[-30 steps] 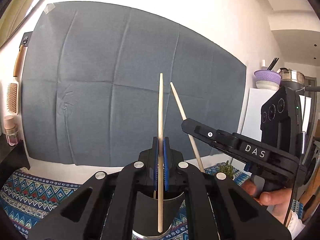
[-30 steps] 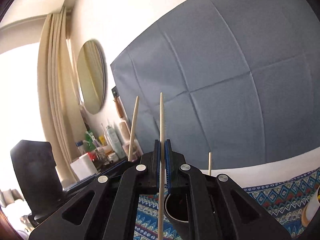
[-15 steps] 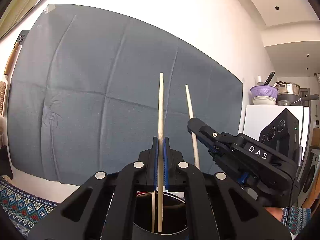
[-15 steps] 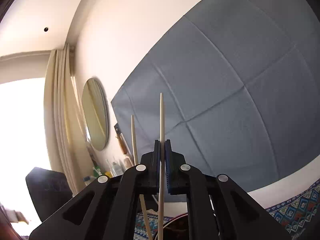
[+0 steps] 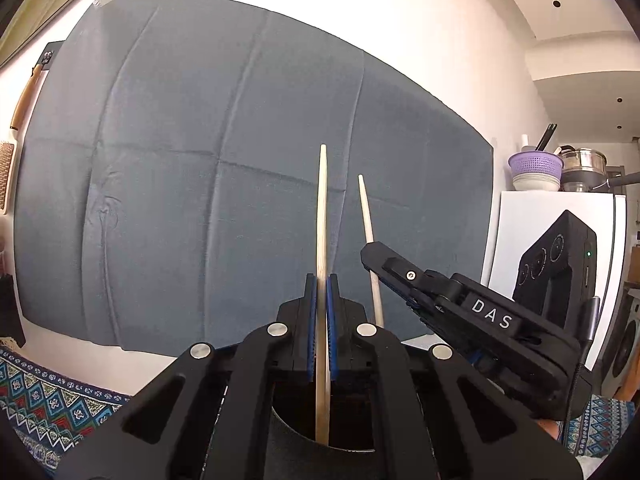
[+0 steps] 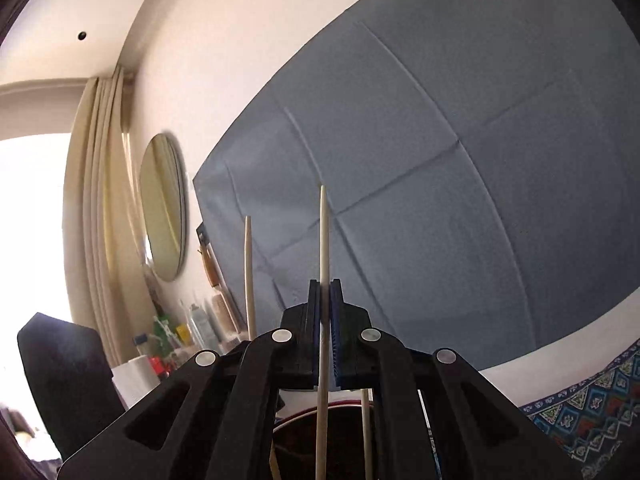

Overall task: Organize utensils
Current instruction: 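Open the left tool to drop its stick into the cup while the right tool releases its stick, then move the left tool back down to the sticks while the right tool returns too, then close the left tool on a wooden stick while the right tool grasps another, then lift the left tool's stick over the black cup while the right tool carries its stick there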

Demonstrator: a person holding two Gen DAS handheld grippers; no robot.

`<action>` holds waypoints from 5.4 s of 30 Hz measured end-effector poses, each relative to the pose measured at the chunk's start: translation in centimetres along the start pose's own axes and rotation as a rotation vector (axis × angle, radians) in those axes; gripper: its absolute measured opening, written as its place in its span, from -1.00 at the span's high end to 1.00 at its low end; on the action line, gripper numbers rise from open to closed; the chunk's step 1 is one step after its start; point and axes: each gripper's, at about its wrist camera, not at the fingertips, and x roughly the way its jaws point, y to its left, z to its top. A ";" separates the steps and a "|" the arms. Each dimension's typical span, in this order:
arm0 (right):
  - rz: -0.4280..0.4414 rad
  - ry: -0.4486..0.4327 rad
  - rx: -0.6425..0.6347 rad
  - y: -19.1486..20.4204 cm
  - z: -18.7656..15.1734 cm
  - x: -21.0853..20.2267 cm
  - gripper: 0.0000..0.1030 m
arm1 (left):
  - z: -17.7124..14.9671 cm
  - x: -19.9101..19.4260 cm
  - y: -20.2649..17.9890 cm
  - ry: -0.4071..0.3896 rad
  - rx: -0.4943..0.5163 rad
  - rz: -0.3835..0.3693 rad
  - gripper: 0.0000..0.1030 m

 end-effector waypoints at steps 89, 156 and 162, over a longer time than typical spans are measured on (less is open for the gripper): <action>-0.740 0.897 0.018 -3.6 -9.7 -18.3 -0.84 | -14.7 -6.2 -6.2 0.924 0.035 0.112 -0.89; -0.782 0.790 -0.056 -2.3 -4.6 -27.2 0.91 | -11.0 -13.1 -0.9 0.868 0.052 0.452 0.91; -0.759 0.751 -0.063 -1.0 -2.4 -26.7 0.91 | -8.1 -13.7 -1.2 0.832 0.049 0.450 0.90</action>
